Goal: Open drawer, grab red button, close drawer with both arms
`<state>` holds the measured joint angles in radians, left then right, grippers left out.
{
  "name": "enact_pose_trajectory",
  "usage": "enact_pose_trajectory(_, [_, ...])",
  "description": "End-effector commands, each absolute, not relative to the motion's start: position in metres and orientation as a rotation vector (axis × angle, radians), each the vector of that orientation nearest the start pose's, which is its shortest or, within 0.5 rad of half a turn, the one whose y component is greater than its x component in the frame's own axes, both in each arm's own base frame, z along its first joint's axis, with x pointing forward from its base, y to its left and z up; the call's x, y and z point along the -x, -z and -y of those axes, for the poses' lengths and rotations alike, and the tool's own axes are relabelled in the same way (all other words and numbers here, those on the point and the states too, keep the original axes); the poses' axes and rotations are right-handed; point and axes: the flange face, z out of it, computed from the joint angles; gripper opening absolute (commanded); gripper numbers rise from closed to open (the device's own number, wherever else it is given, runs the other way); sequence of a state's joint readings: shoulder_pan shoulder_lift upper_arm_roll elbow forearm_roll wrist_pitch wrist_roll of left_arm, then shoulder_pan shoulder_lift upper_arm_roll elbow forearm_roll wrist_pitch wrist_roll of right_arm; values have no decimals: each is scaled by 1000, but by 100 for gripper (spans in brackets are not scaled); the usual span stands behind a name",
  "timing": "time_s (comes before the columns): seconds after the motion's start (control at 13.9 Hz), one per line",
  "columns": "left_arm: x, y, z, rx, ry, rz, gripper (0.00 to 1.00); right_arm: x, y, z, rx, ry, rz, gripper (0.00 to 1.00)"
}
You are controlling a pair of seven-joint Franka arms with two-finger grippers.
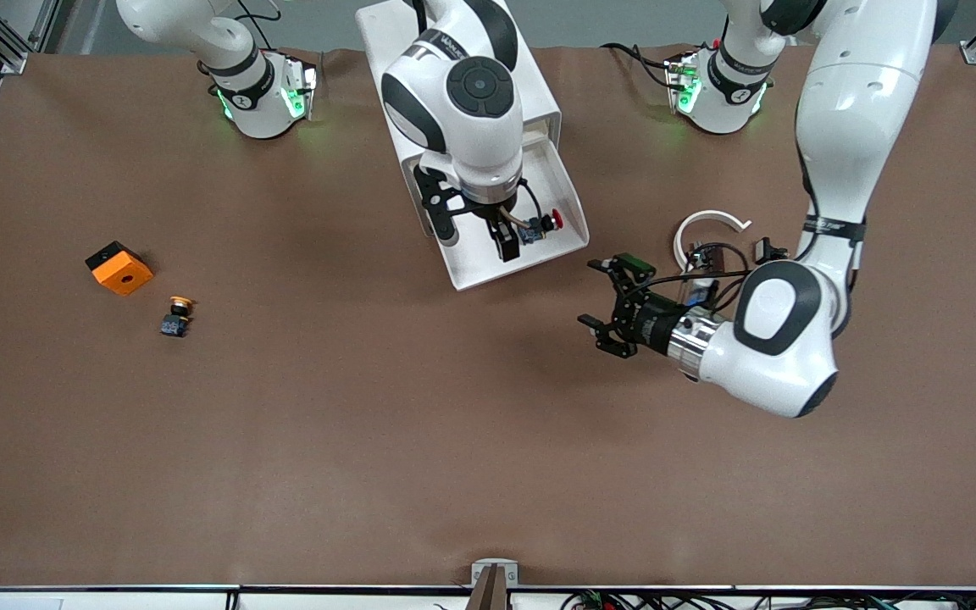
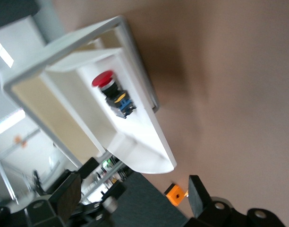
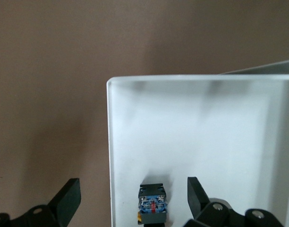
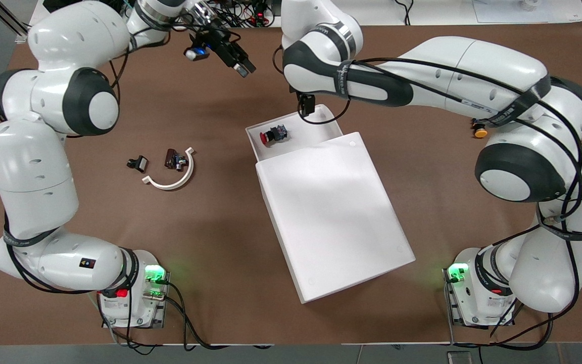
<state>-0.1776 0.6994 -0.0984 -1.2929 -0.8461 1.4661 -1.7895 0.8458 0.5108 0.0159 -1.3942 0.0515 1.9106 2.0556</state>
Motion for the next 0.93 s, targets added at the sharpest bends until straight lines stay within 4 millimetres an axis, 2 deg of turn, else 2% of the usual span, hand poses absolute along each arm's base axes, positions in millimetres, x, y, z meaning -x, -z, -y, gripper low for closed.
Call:
enact_pose_trajectory(0.0, [-643,-392,235,-2054,1296,-1821,100,-452,-401,-563,2547,-76,-1761,100])
enact_pose_trajectory(0.07, [-650,-392,216,-2098,1211,-1851,100,-447,-394,-571,2550,-72,-1739,100])
enact_pose_trajectory(0.14, [-658,-403,204,-2156,1121,-1810,100,-443,-386,-578,2553,-71,-1722,100])
enact_pose_trajectory(0.36, [-659,-429,180,-2458,828,-1630,100,-431,-357,-596,2590,-72,-1694,100])
enact_pose_trajectory(0.43, [-664,-434,175,-2510,737,-1573,100,-426,-350,-599,2605,-72,-1685,100])
enact_pose_trajectory(0.5, [-667,-451,161,-2529,633,-1562,100,-424,-344,-601,2617,-73,-1684,100])
enact_pose_trajectory(0.57, [-667,-464,150,-2575,557,-1530,100,-421,-343,-603,2625,-74,-1678,100])
enact_pose_trajectory(0.72, [-669,-467,132,-2720,471,-1336,100,-418,-341,-605,2631,-74,-1673,100])
enact_pose_trajectory(0.79, [-666,-485,124,-2798,396,-1214,100,-418,-341,-605,2635,-76,-1666,100])
enact_pose_trajectory(0.86, [-662,-503,119,-2865,325,-1105,100,-419,-341,-604,2655,-76,-1634,86])
